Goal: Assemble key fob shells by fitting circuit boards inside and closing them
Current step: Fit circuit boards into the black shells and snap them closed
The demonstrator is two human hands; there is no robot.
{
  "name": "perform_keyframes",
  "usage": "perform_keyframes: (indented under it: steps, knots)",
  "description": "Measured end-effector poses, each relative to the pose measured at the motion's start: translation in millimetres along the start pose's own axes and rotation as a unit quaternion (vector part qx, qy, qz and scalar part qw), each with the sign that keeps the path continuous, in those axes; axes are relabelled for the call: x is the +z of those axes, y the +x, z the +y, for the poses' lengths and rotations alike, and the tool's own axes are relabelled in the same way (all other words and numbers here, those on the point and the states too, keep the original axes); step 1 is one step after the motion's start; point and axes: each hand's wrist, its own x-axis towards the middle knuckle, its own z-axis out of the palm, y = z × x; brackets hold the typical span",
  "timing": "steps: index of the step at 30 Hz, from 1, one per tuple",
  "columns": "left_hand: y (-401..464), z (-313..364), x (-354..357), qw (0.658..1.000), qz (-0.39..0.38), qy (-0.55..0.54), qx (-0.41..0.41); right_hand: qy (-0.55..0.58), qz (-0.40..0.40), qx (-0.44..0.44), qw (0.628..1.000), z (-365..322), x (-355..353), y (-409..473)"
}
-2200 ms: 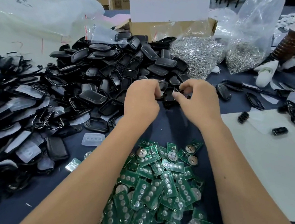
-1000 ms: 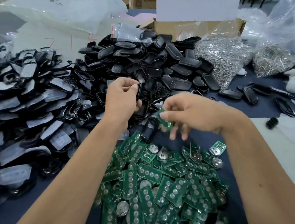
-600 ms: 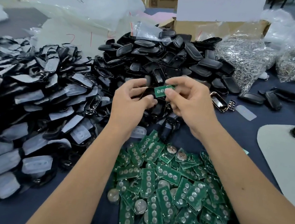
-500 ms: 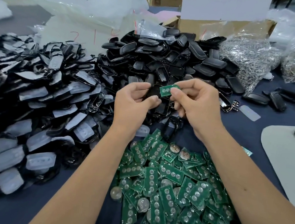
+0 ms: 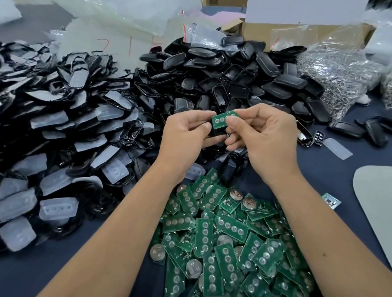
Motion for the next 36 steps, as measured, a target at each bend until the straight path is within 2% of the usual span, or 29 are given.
perform_keyframes:
  steps: [5, 19, 32, 36]
  knots:
    - [-0.4, 1.2, -1.6, 1.0, 0.005, -0.008, -0.012, -0.054, -0.007, 0.008, 0.998, 1.7, 2.4, -0.5]
    - [-0.9, -0.8, 0.0, 1.0, 0.01, 0.008, -0.002, -0.191, 0.04, -0.005, 0.981, 0.9, 3.8, -1.6]
    - [2.3, -9.3, 0.4, 0.999, 0.018, 0.026, 0.016, -0.22, 0.071, 0.019, 0.973, -0.3, 8.3, -3.9]
    - [2.0, -12.0, -0.9, 0.998, 0.027, 0.043, 0.031, -0.207, 0.036, 0.034, 0.977, -3.2, 5.8, -3.5]
